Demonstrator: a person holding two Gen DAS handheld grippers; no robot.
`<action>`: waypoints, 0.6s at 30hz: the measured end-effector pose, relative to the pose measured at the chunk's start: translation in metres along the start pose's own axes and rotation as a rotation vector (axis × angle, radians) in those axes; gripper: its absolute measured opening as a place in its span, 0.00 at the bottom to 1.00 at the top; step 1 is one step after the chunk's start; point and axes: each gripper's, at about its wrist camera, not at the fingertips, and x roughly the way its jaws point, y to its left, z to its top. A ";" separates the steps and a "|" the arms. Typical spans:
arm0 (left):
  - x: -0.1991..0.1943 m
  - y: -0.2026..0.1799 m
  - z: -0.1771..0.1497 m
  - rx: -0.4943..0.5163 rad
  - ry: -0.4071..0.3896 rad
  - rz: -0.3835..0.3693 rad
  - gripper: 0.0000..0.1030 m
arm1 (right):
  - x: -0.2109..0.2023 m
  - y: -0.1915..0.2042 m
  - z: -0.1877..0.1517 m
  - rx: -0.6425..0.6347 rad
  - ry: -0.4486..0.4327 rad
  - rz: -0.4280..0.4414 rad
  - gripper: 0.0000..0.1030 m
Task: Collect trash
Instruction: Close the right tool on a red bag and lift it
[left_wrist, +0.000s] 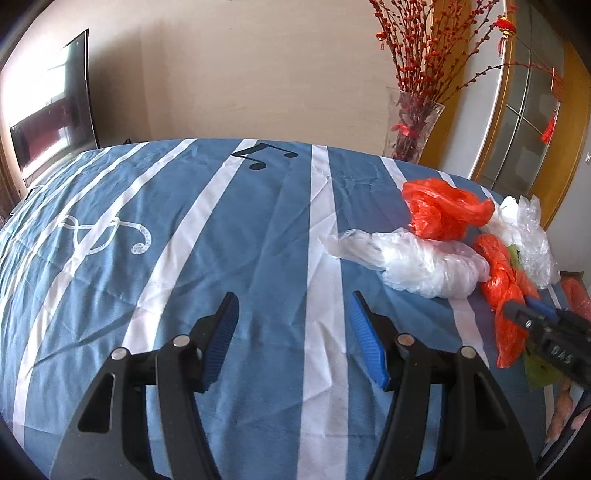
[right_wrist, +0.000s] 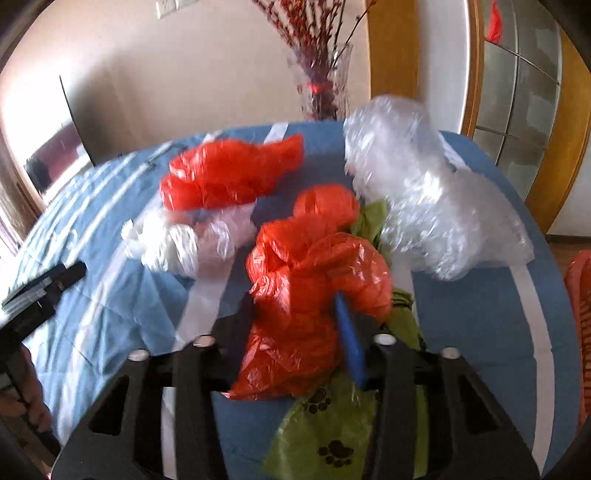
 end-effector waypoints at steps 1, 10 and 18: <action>0.000 0.000 0.000 0.000 0.001 -0.001 0.59 | 0.001 0.001 -0.001 -0.012 0.004 -0.008 0.22; 0.003 -0.014 0.000 0.015 0.006 -0.036 0.59 | -0.046 -0.004 -0.005 -0.013 -0.096 0.030 0.09; 0.005 -0.048 0.006 0.055 -0.006 -0.097 0.63 | -0.107 -0.051 -0.014 0.080 -0.218 -0.021 0.09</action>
